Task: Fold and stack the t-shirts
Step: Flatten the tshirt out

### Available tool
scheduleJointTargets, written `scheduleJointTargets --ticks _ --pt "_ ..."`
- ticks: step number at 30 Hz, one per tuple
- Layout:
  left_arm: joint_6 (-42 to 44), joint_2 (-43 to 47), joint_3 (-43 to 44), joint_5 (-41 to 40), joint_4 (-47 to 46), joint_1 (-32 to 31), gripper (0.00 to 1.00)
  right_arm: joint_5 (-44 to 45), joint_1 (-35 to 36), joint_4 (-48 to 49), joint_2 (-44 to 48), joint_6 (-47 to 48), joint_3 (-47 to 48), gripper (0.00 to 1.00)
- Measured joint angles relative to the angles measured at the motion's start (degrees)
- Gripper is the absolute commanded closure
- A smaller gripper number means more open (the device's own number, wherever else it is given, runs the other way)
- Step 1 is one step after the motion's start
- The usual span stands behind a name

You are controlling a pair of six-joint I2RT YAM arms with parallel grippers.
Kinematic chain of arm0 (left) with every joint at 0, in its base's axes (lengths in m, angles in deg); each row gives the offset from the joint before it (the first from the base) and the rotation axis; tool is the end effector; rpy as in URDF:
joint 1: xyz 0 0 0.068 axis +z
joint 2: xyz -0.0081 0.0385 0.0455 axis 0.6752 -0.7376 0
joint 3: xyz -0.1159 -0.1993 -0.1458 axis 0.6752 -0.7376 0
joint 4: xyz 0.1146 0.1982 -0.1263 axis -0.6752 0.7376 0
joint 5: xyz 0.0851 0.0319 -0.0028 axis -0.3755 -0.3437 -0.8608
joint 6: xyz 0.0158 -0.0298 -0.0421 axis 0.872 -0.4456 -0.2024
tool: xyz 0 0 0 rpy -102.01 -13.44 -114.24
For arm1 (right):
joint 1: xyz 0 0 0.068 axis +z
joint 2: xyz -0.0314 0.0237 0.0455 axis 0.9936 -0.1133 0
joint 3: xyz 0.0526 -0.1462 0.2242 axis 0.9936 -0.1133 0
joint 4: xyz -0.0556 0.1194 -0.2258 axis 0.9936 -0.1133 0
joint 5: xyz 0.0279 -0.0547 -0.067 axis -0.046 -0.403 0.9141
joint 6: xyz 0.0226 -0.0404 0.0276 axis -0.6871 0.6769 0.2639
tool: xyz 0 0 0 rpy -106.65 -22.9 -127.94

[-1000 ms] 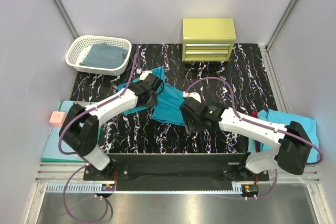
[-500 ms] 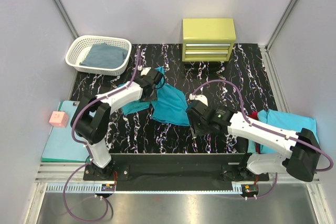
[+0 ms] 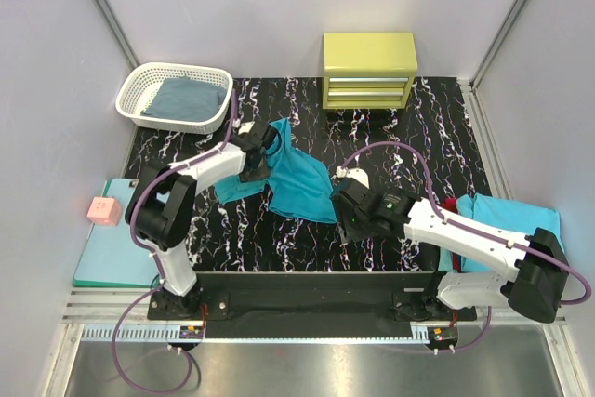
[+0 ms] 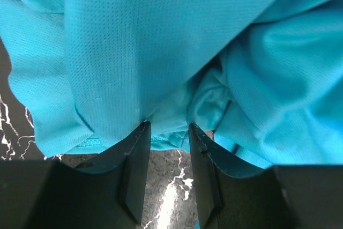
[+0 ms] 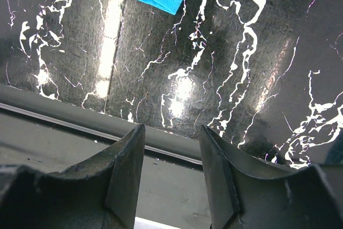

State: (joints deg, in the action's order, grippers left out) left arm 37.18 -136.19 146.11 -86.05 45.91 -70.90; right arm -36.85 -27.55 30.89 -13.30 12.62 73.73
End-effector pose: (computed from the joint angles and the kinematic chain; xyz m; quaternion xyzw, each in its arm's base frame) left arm 0.3200 -0.1597 0.1856 -0.1153 0.9588 0.0289 0.2581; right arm 0.1376 0.1897 0.2517 -0.1531 0.9581 0.0800 0.2284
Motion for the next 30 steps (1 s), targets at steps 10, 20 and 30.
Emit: scheduleJointTargets --ticks 10,20,30 --pt "-0.13 -4.35 0.35 2.01 -1.14 0.68 0.76 0.04 0.0 -0.04 0.0 0.09 -0.48 0.47" --pt "-0.59 -2.19 -1.53 2.08 -1.33 0.68 0.91 0.24 0.0 0.04 -0.66 0.33 -0.48 0.47" --pt "-0.48 9.68 -3.61 0.61 2.4 -0.17 1.0 -0.07 0.0 1.66 -3.65 0.85 -0.48 0.48"
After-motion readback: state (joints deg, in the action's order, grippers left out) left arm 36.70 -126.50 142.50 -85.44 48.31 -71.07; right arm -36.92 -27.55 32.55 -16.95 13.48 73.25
